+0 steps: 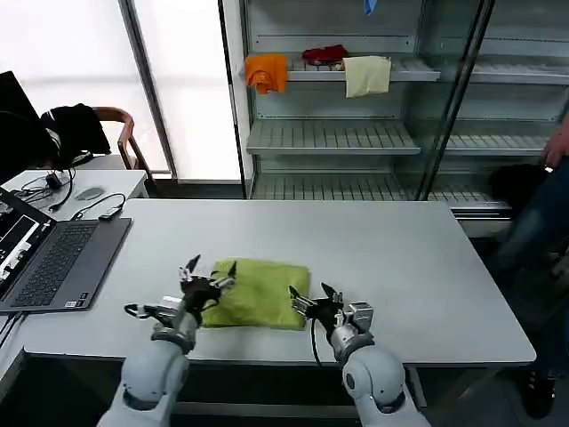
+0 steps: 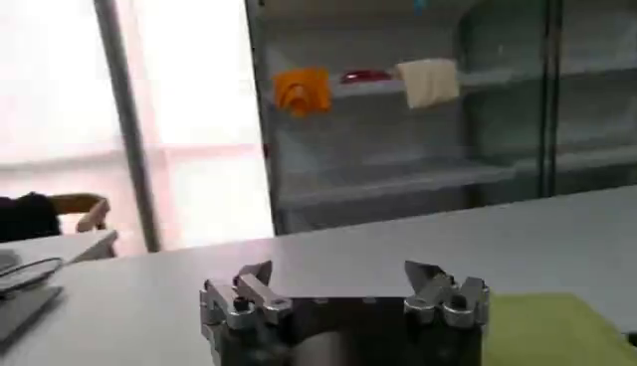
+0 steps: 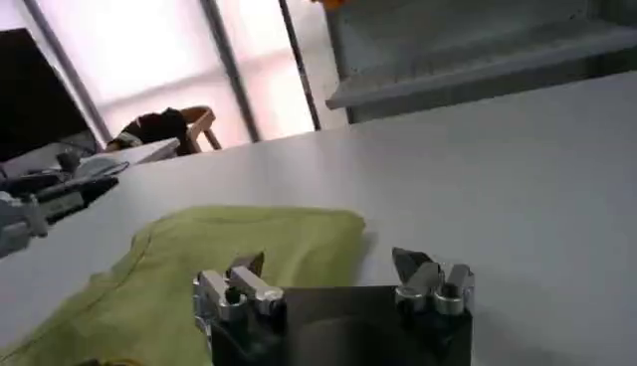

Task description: Fold and organize the clothes.

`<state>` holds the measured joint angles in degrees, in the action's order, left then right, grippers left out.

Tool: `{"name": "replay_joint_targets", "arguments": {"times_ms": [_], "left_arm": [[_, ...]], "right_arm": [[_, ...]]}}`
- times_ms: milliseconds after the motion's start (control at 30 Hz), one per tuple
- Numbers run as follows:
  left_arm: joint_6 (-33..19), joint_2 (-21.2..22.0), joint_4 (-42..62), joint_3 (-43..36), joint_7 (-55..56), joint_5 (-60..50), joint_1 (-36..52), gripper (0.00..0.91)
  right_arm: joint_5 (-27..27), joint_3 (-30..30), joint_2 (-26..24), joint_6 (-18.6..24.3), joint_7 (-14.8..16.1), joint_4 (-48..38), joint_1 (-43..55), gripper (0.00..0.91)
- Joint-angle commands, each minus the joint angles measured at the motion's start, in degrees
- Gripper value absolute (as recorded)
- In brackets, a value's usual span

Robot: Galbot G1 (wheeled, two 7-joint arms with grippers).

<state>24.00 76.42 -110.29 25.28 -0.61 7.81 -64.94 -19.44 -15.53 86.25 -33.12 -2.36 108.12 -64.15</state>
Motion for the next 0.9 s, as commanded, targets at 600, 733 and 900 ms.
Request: {"name": "replay_joint_targets", "arguments": {"times_ms": [600,733,900], "left_arm": [[-0.6,-3.7,0.3,13.4,-1.2,7.0,-0.4,0.907],[-0.6,-3.4,0.4,13.3,-1.3,7.0,-0.3,0.907],[-0.8,-3.4,0.4,13.5,-1.5,6.9,-0.5,0.907]], "right_arm": [[-4.1,2.1,0.1,-0.3,-4.0,-1.5,-0.3,0.000],[-4.1,1.3,-0.1,-0.4,-4.8,-1.4,-0.2,0.000],[-3.8,-0.7,-0.6,-0.4,-5.2,-0.7,0.0,0.000]]}}
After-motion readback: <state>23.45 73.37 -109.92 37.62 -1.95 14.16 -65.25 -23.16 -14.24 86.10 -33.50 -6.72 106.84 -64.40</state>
